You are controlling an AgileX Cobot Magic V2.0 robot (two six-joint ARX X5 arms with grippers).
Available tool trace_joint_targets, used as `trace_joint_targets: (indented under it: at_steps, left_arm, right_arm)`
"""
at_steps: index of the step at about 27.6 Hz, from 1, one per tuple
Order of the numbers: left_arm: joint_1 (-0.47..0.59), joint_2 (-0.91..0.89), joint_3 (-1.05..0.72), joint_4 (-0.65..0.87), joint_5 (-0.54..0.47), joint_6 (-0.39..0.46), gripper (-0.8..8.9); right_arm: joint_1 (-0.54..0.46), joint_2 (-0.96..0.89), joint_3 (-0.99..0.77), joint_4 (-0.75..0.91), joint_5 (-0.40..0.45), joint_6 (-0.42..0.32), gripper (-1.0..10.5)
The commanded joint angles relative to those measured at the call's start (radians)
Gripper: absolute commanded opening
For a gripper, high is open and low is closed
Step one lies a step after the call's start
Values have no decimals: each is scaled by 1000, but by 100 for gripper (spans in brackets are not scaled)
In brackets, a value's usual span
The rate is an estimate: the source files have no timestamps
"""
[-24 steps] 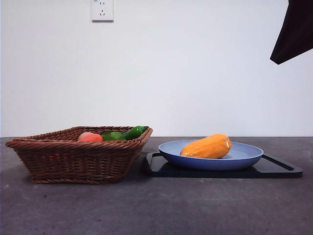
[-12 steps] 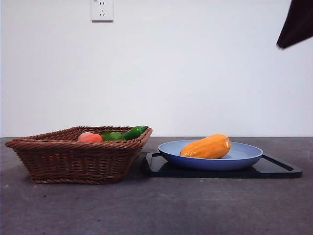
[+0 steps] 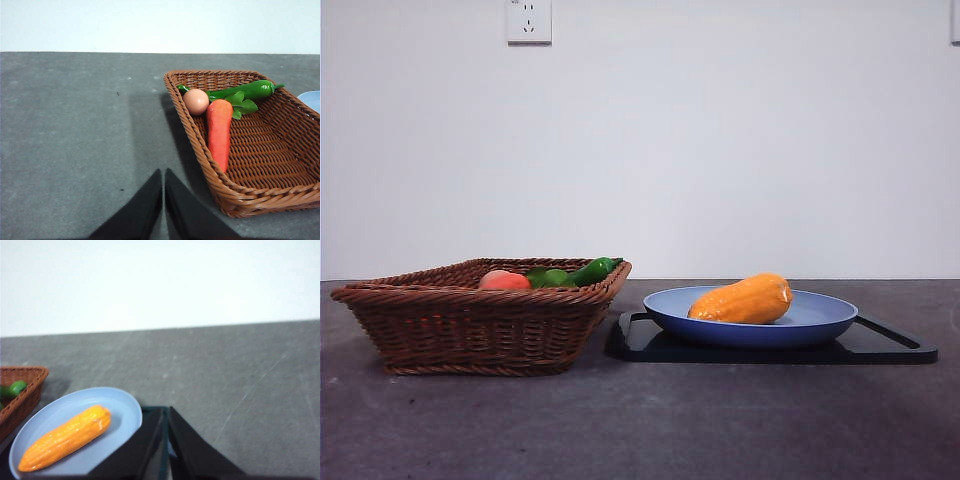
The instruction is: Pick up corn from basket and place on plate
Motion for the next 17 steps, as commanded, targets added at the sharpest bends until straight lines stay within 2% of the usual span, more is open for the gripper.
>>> trace_joint_targets:
  at_steps: [1, 17]
  left_arm:
    - [2, -2, -28, 9, -1, -3, 8]
    - [2, -2, -28, 9, -1, -3, 8]
  right_arm:
    - [-4, -61, -39, 13, 0, -33, 4]
    - [-4, -209, -261, 33, -5, -35, 4]
